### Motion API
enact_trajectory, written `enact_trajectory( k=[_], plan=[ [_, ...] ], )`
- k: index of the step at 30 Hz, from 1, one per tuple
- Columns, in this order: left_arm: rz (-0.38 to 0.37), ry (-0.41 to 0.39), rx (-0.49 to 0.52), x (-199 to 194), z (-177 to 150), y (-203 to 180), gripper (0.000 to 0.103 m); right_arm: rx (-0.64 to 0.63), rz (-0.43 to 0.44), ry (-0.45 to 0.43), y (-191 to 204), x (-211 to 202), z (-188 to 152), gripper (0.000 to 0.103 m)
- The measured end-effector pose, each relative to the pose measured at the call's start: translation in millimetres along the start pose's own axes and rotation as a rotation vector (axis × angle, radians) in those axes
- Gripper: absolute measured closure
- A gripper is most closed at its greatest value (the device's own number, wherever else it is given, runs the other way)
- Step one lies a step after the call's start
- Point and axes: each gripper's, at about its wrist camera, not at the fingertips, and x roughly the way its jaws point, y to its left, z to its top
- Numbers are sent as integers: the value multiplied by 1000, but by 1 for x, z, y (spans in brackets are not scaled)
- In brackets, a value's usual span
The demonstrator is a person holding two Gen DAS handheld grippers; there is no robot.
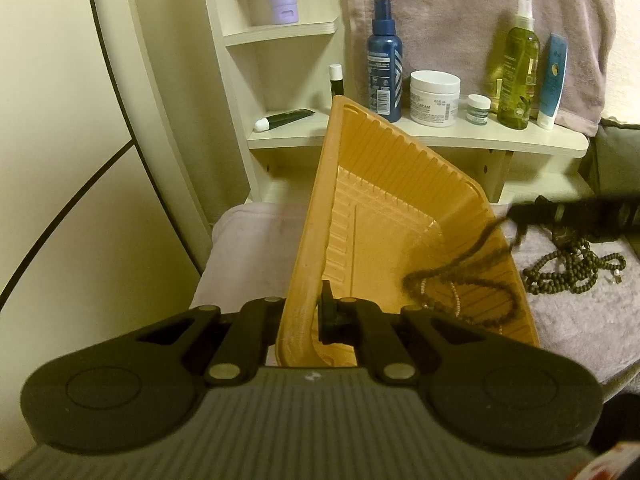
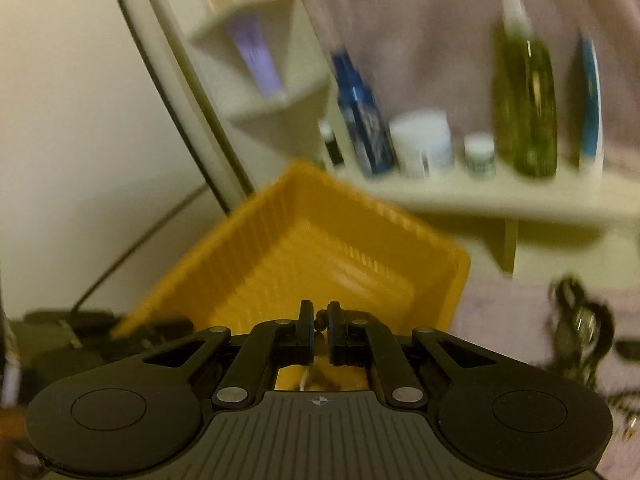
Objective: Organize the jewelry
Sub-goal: 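Carry the bead strand into the tray and open the right gripper, then reach the right gripper to the bead pile and grasp a strand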
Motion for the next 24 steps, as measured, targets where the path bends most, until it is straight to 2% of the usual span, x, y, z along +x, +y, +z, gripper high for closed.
enact_trajectory(
  k=[4,8,10,11,12,13,14,18,24],
  plan=[
    [1,-1,0,0,0,0,98,14,7,83,-8,11,-17,97],
    [4,2,1,1,0,1,98,19,25,117,-11,11,-28,97],
    [5,2,2,1,0,0,98,15,21,126,-12,10,-30,94],
    [5,2,1,1,0,0,98,11,10,129,-14,8,-33,80],
    [5,2,2,1,0,0,98,12,1,129,-13,5,-33,55],
    [4,1,3,1,0,0,98,18,-2,124,-15,2,-35,46],
    [5,0,5,1,0,0,98,24,-1,112,-18,-2,-37,43],
    [7,-1,7,0,-1,-1,98,48,-29,91,-30,-19,-43,43],
    [8,-1,9,0,-1,-1,98,98,-170,31,-58,-51,-58,43]
  ],
)
